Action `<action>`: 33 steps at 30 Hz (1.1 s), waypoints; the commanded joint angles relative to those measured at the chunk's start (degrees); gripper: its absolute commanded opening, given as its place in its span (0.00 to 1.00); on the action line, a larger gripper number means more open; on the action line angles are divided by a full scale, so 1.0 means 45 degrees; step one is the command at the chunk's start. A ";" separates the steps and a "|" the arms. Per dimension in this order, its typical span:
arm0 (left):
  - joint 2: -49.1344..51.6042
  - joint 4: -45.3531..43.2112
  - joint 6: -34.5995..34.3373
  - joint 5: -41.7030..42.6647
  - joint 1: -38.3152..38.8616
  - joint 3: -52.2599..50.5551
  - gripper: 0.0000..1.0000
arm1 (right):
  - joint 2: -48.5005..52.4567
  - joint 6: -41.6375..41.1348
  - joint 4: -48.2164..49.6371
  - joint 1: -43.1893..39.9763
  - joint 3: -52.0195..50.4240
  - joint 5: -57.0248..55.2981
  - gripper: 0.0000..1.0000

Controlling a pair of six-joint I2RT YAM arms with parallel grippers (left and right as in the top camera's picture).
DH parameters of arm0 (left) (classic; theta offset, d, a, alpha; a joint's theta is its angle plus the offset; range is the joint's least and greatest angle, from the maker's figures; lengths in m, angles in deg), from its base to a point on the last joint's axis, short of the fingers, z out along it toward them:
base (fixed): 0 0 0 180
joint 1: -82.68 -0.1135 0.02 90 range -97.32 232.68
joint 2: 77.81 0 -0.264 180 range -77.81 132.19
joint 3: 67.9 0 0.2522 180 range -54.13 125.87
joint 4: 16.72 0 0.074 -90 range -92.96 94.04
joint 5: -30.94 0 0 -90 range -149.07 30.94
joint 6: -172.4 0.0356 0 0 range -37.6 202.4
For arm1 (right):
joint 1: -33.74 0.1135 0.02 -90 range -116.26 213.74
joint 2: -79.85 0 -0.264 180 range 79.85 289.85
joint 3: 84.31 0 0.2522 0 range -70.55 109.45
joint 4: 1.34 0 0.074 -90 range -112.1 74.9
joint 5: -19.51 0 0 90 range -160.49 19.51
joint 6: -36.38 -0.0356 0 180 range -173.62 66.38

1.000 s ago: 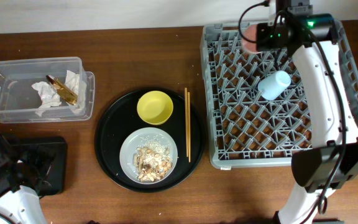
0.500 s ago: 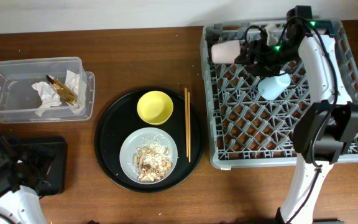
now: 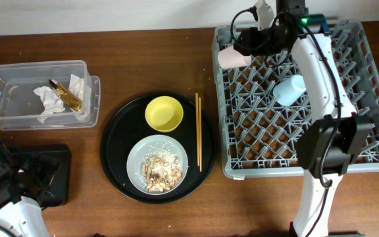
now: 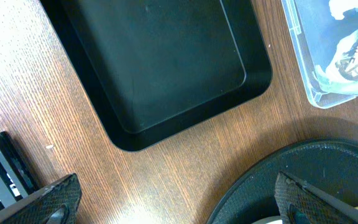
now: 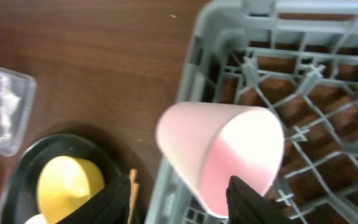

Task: Sort waste into correct bins and load items into the dishwasher rack
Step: 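Carry the pink cup into the rack beside the blue cup and release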

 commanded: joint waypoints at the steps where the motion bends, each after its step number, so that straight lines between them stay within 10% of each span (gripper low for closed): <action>1: -0.0029 -0.0029 -0.0073 -0.0092 -0.0039 0.0019 0.99 | 0.0821 -0.0131 -0.0010 0.0073 0.0087 -0.0117 0.50; 6: -0.0029 -0.0029 -0.0073 -0.0092 -0.0039 0.0019 0.99 | 0.0879 -0.0418 0.0029 0.0053 0.0121 0.0913 0.04; 11: -0.0029 -0.0029 -0.0073 -0.0087 -0.0039 0.0019 0.99 | 0.0835 -0.1064 0.0695 -0.2506 0.0981 0.8806 0.04; 22: -0.0029 -0.0029 -0.0073 -0.0087 -0.0039 0.0019 0.99 | 0.3274 -0.2730 0.1515 -0.3793 -0.0568 1.0943 0.04; 33: -0.0029 -0.0029 -0.0073 -0.0087 -0.0039 0.0019 0.99 | 0.1700 -0.2681 -0.1787 -0.4624 0.0816 0.3667 0.15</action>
